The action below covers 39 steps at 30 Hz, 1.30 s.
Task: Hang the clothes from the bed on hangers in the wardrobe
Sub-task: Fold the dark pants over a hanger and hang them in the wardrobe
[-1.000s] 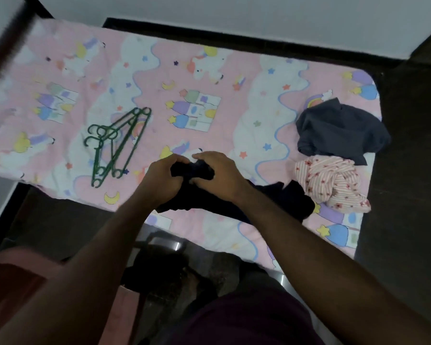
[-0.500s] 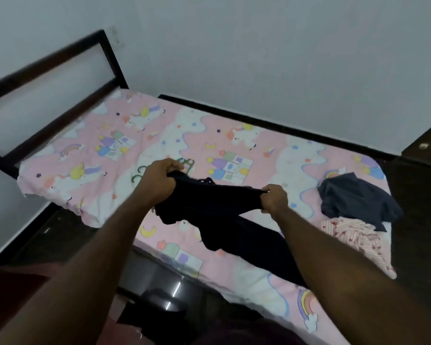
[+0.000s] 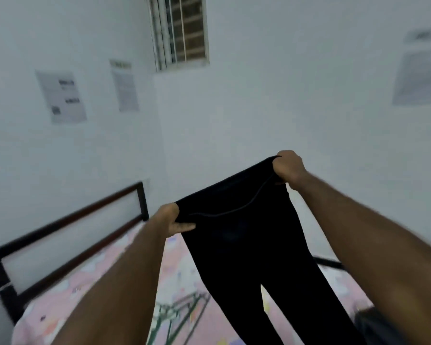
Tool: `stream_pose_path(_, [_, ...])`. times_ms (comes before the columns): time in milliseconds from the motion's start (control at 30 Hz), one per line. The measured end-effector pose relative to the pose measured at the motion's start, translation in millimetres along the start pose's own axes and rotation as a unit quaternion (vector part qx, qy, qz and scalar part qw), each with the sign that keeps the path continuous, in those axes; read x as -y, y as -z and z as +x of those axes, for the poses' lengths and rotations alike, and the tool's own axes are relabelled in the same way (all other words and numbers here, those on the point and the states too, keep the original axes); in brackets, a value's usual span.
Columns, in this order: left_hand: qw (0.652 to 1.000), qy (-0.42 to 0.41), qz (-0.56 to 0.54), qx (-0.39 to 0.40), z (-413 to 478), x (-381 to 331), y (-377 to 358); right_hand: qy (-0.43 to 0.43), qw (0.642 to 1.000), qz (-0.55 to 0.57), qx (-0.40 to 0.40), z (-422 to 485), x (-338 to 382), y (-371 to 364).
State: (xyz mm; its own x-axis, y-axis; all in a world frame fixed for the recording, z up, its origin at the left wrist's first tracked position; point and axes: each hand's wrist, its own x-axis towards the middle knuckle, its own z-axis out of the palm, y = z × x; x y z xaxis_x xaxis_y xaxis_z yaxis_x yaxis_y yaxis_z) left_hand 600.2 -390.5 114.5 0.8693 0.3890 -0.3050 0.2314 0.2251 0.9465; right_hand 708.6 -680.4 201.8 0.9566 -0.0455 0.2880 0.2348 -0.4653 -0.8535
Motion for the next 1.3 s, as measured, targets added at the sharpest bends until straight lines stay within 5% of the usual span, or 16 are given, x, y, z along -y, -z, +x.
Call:
stream_pose_path(200, [0.978,-0.188,-0.077,-0.038,-46,-156,-51,0.101,0.985,0.074,-0.121,37,123,90])
stream_pose_path(267, [0.965,-0.251,-0.015,-0.080,-56,-189,-55,0.136,0.979,0.068,-0.138,45,145,110])
stream_pose_path(367, [0.890,-0.380,0.156,-0.197,-71,-241,-51,0.172,0.974,0.037,-0.144,56,169,143])
stream_pose_path(433, [0.872,-0.408,0.184,-0.200,-92,-268,-49,0.183,0.972,-0.010,-0.146,60,179,161])
stream_pose_path(1033, [0.830,-0.470,0.054,-0.296,-150,-371,-30,0.195,0.969,0.105,-0.110,75,257,161])
stream_pose_path(1133, [0.850,-0.463,0.024,-0.249,-155,-382,-32,0.209,0.972,0.097,-0.054,77,267,155])
stream_pose_path(1300, [0.865,-0.441,0.155,-0.183,-152,-372,-37,0.231,0.972,0.009,-0.035,75,265,155])
